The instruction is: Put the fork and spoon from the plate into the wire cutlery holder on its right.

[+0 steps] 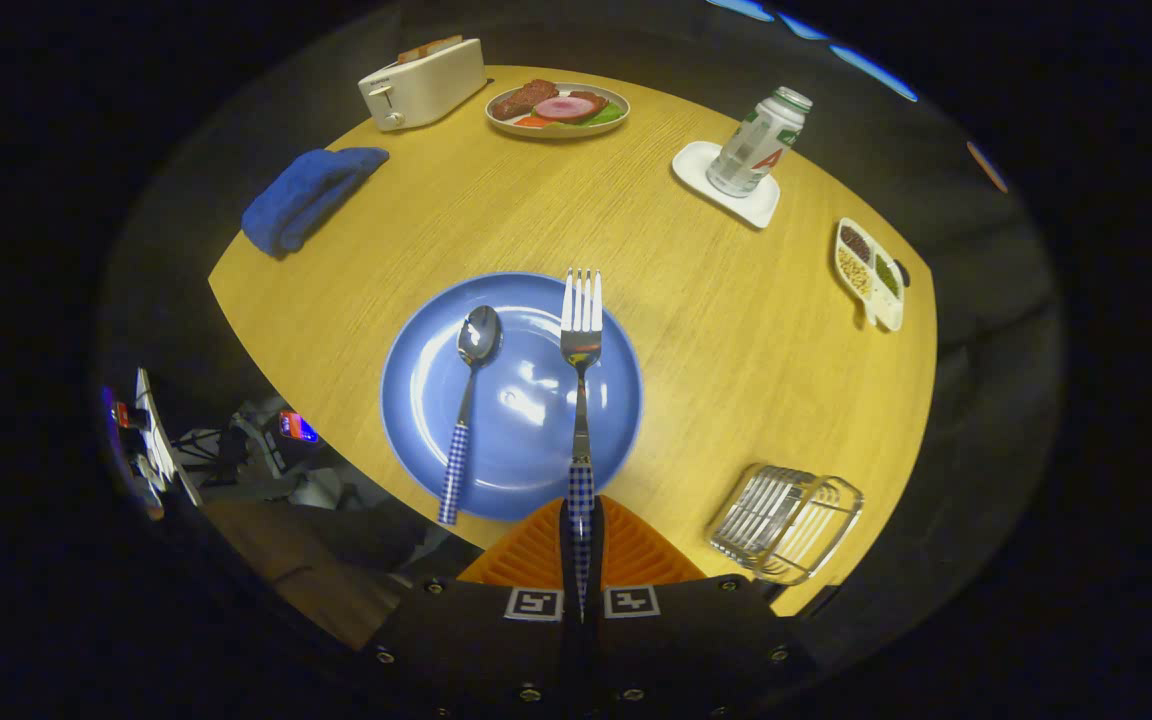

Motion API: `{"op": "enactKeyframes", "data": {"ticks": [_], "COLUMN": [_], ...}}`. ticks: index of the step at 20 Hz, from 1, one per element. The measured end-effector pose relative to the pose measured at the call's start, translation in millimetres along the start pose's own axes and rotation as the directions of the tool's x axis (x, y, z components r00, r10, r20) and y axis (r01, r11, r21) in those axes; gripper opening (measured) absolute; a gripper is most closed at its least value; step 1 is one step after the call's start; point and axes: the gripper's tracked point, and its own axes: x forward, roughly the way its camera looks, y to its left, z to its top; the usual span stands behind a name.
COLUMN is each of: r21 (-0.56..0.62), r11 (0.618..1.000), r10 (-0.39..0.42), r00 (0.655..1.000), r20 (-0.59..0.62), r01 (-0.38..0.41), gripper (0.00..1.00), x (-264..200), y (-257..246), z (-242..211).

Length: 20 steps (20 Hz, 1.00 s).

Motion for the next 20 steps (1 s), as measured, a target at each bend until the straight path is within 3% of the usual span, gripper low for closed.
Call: {"op": "enactKeyframes", "data": {"ticks": [6, 12, 16, 20], "r21": [0.14, 0.293, 0.289, 0.311], "r11": [0.99, 0.955, 0.956, 0.95], "r10": [-0.012, 0.017, 0.023, 0.084], "r00": [0.995, 0.979, 0.966, 0.946], "r20": [-0.1, -0.203, -0.256, -0.314], "r01": [0.026, 0.044, 0.054, 0.019], "gripper": [0.01, 0.01, 0.01, 0.01], "x": [-43.7, -50.5, -55.3, -53.9], "y": [-57.8, -105.0, -116.6, -115.4], "z": [-69.5, -134.7, -145.0, -148.4]}}
